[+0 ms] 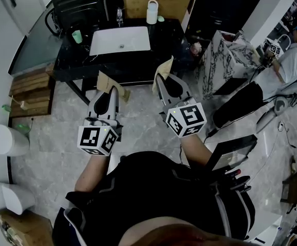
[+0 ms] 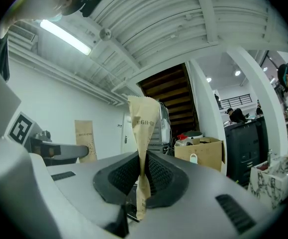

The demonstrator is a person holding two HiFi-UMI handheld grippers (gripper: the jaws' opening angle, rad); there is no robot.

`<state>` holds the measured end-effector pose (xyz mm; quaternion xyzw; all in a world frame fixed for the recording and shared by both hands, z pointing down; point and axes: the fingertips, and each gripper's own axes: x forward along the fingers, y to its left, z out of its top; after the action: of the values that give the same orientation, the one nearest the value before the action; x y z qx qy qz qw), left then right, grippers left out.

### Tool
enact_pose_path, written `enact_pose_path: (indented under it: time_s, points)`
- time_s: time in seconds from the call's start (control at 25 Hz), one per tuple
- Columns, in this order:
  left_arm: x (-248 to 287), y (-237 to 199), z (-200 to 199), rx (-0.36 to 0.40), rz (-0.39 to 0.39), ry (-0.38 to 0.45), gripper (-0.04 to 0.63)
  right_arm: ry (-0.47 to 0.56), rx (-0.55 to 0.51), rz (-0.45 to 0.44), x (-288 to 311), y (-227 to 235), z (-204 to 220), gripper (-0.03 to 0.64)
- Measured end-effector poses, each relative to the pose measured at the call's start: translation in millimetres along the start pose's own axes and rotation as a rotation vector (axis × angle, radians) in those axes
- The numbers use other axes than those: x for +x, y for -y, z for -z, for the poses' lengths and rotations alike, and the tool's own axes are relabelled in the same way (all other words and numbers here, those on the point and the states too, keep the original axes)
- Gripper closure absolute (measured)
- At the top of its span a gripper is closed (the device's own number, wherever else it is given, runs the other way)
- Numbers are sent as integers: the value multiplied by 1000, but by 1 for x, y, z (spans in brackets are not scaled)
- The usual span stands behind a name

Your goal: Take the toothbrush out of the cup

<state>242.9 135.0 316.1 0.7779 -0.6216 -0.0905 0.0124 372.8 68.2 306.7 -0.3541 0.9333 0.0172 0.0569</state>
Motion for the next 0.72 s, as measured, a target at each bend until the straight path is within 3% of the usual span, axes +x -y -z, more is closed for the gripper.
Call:
enact_pose_path:
  time_s: [0.72]
  points:
    - [-14,-28,-6,5,28,-1,569,13,33,13,19,-31,1,577]
